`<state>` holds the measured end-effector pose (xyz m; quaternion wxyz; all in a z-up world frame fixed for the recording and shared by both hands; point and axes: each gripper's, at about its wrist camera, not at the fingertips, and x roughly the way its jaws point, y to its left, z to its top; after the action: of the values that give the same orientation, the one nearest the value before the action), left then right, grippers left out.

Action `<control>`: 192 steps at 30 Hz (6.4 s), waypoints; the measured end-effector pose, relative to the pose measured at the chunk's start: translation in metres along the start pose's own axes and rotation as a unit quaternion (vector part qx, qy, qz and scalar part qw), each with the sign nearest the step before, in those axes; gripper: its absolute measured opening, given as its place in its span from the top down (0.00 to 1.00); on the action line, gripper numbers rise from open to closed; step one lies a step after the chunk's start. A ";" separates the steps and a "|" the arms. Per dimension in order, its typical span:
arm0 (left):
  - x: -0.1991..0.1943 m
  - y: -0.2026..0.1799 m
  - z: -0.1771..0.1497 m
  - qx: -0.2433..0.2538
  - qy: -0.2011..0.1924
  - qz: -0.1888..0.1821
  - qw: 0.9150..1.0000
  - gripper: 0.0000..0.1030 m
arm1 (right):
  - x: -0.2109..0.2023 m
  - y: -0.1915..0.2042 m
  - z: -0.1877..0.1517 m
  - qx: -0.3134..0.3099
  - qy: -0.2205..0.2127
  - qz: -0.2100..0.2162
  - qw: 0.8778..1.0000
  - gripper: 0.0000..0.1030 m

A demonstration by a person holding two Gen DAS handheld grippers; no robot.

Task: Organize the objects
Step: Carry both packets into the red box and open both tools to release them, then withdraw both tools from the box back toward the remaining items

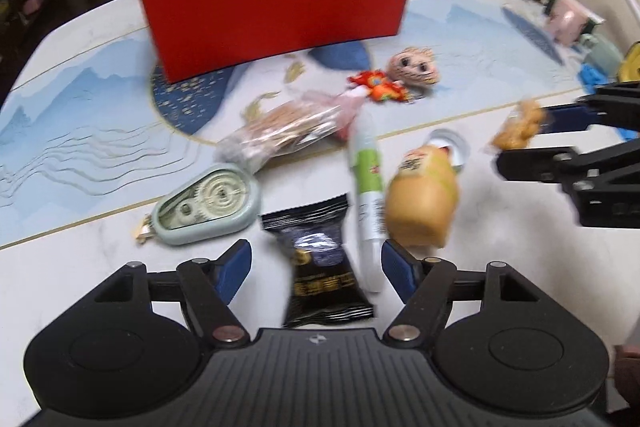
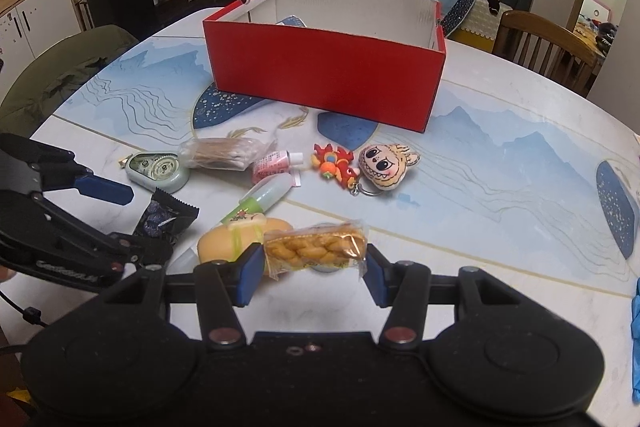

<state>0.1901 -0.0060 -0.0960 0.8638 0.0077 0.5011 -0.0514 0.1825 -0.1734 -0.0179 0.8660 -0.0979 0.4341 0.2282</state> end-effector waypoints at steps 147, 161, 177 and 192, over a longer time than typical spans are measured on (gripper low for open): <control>-0.027 0.062 0.210 -0.024 -0.088 -0.034 0.995 0.38 | 0.011 -0.047 0.174 0.059 -0.061 0.025 0.996 0.15; -0.069 0.059 0.149 -0.027 -0.111 -0.050 0.992 0.32 | -0.029 -0.017 0.134 0.091 -0.077 0.044 0.992 0.08; -0.076 0.055 0.093 -0.023 -0.100 -0.053 0.993 0.20 | -0.033 0.008 0.097 0.115 -0.065 0.036 0.991 0.01; -0.044 0.073 0.047 -0.052 -0.065 -0.045 0.995 0.00 | -0.010 0.011 0.055 0.150 -0.016 0.014 0.988 0.01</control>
<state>0.2164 0.0674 -0.0371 0.8905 -0.0637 0.4459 -0.0646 0.2114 -0.1466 0.0235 0.8743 0.0427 0.4510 0.1745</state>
